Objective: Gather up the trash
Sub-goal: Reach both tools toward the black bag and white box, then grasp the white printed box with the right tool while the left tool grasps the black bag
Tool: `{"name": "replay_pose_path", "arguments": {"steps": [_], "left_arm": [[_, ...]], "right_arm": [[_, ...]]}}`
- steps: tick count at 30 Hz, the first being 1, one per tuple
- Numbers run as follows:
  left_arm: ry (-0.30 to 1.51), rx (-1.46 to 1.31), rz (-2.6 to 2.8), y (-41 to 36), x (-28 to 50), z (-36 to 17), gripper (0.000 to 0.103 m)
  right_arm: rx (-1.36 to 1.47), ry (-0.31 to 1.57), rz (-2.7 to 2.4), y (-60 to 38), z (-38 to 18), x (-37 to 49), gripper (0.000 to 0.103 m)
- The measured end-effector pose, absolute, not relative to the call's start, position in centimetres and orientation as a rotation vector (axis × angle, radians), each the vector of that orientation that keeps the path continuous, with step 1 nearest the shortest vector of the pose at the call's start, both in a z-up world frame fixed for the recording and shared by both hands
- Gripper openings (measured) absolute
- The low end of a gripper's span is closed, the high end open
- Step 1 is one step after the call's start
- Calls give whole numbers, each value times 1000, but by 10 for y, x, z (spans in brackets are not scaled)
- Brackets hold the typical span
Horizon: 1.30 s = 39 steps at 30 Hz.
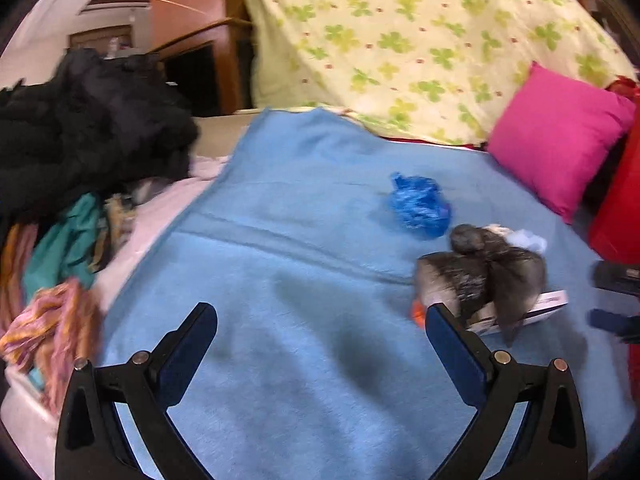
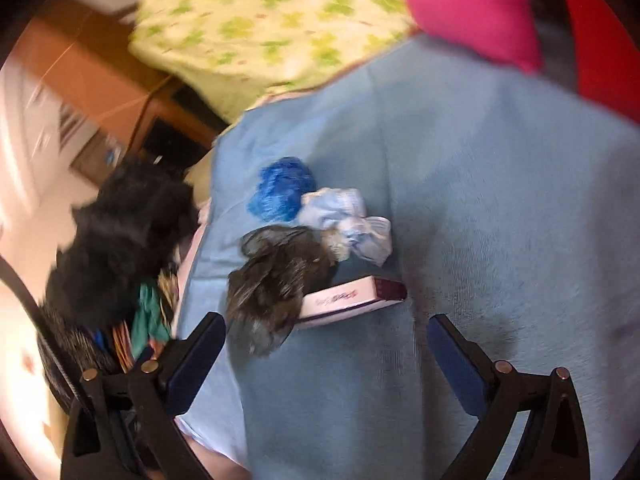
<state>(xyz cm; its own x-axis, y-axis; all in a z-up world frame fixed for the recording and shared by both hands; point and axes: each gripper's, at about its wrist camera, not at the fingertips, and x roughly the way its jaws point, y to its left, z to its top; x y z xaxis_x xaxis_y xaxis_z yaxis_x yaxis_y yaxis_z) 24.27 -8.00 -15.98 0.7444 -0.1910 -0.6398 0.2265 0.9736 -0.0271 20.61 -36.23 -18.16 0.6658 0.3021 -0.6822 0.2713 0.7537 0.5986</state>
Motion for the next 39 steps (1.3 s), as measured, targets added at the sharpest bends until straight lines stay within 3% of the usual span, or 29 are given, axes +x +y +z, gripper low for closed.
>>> {"name": "replay_pose_path", "arguments": {"steps": [3, 4, 8, 11, 14, 21, 25, 27, 29, 39], "left_arm": [[689, 87, -268, -89, 254, -159, 103], [688, 100, -281, -94, 254, -160, 103], [739, 60, -339, -96, 275, -163, 103], [747, 43, -373, -96, 282, -166, 103], [755, 47, -436, -100, 283, -169, 103], [798, 5, -624, -117, 287, -174, 103], [821, -11, -691, -134, 289, -177, 102], [846, -17, -720, -144, 290, -181, 94], [877, -7, -746, -153, 289, -184, 78], [860, 89, -823, -156, 255, -175, 78]], "right_arm": [[887, 901, -19, -372, -204, 220, 75], [918, 915, -31, -373, -213, 225, 71], [1061, 929, -29, -370, -234, 239, 64], [1080, 915, -82, -369, -240, 243, 51], [1130, 909, -85, -369, -247, 248, 49], [983, 852, -93, -376, -226, 241, 27], [909, 831, -133, -381, -213, 231, 21], [872, 821, -165, -388, -209, 225, 20], [875, 816, -178, -398, -208, 218, 20], [926, 838, -76, -411, -211, 214, 21]]}}
